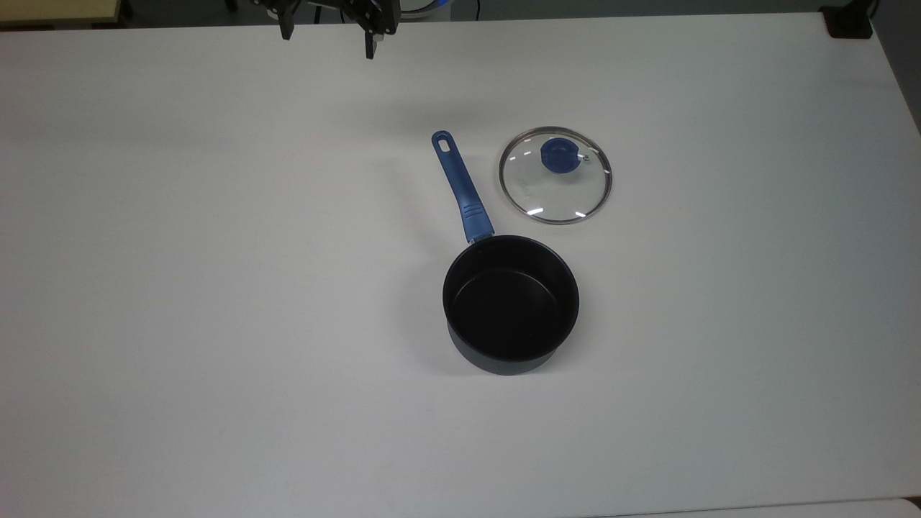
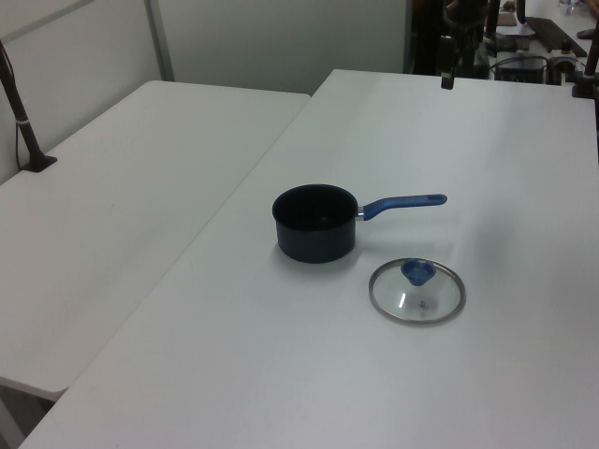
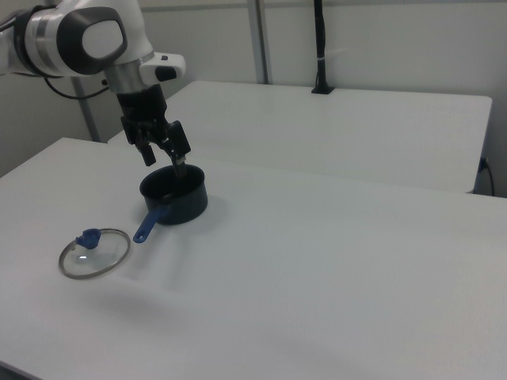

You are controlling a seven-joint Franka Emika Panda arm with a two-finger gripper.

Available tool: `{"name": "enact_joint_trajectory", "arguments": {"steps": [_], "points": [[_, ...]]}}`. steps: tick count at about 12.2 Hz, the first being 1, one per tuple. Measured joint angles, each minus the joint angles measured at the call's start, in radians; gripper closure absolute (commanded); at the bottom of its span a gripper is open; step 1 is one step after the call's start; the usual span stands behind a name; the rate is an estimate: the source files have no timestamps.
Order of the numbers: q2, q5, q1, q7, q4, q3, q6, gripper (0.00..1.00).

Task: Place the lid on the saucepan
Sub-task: 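Move the open gripper toward the glass lid's blue knob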

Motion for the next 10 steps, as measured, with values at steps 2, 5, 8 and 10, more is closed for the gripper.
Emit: {"name": "enact_joint_trajectory", "arguments": {"steps": [2, 5, 8, 10], "points": [[0.005, 0.012, 0.0, 0.0, 0.009, -0.002, 0.0, 0.0], [0.05, 0.025, 0.0, 0.0, 0.039, -0.008, 0.0, 0.0], [0.076, 0.043, 0.001, 0.0, 0.049, -0.008, 0.003, 0.0], [0.08, 0.043, 0.001, -0.008, 0.051, -0.008, 0.004, 0.0]]}}
